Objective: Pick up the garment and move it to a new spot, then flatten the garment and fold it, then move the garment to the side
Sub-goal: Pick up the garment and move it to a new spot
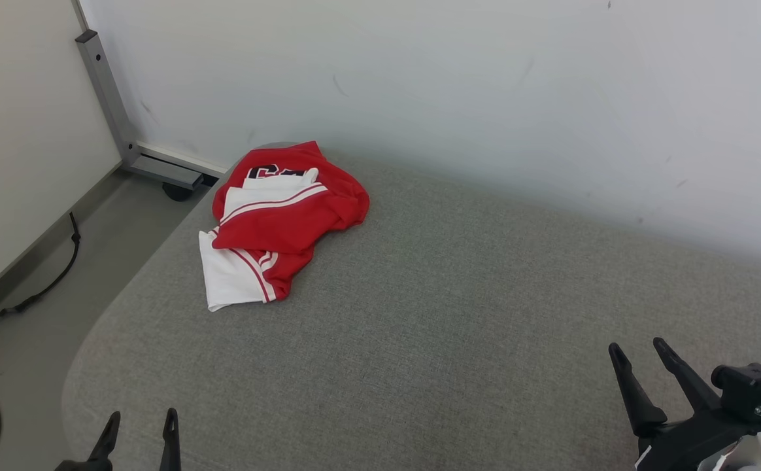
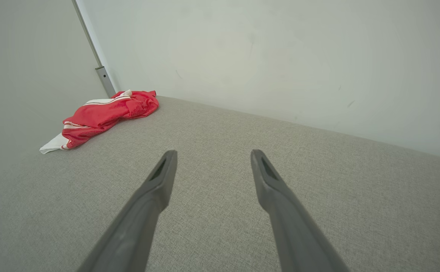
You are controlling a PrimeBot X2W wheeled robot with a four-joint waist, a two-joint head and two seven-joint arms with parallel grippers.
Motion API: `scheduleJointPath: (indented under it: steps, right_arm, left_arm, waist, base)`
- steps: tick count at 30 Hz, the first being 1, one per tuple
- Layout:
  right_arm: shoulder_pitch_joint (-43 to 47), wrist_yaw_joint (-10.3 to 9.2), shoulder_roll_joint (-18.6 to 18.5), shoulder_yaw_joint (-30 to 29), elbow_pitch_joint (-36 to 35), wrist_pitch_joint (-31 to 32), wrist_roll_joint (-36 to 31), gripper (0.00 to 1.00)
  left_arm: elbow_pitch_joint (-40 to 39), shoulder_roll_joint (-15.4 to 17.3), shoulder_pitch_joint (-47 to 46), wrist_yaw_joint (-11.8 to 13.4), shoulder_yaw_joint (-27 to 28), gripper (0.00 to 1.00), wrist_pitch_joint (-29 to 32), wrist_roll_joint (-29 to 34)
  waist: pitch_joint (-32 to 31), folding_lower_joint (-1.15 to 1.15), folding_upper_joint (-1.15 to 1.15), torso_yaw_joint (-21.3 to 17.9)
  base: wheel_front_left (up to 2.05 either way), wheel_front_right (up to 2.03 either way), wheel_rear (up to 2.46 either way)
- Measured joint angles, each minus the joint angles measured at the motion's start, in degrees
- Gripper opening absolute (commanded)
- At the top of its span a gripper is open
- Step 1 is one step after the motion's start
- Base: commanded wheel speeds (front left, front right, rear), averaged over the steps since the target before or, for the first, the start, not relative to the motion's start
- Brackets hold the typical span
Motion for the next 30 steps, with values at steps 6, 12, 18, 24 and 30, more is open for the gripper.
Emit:
scheduleJointPath:
  steps: [6, 12, 18, 24, 30]
  right_arm:
    - [-0.96, 0.49, -0.01, 0.08, 0.56, 0.05, -0.01, 1.00]
    - [-0.96, 0.51, -0.10, 0.41, 0.65, 0.62, -0.08, 1.00]
    - [-2.35, 0.57, -0.74, 1.56, -1.01, 2.19, -1.07, 1.00]
    - [-5.34, 1.02, -3.03, 1.74, -3.80, 4.07, -2.47, 1.00]
    - [-8.14, 1.51, -4.27, 1.88, -6.70, 5.13, -3.94, 1.00]
  left_arm:
    - [0.41, -0.13, -0.27, 0.13, 0.64, 1.00, 0.48, -1.08]
    - [2.88, 0.79, -9.77, -3.79, 0.09, 1.00, 2.99, -4.01]
    - [9.03, 1.91, -23.63, -8.32, 0.56, 1.00, 7.72, -8.59]
    - [17.73, 2.11, -35.58, -9.69, 2.42, 1.00, 11.80, -11.67]
    - [26.88, 2.60, -43.67, -9.76, 3.59, 1.00, 15.21, -12.59]
  waist:
    - [0.25, 0.00, 0.00, 0.13]
    - [0.73, 0.00, 0.00, 0.12]
    - [1.99, 0.00, 0.00, -1.19]
    - [4.86, 0.00, 0.00, -3.38]
    - [8.21, 0.01, 0.00, -6.47]
  base:
    - [0.00, 0.00, 0.00]
    - [0.00, 0.00, 0.00]
    - [0.00, 0.00, 0.00]
    - [0.00, 0.00, 0.00]
    - [0.00, 0.00, 0.00]
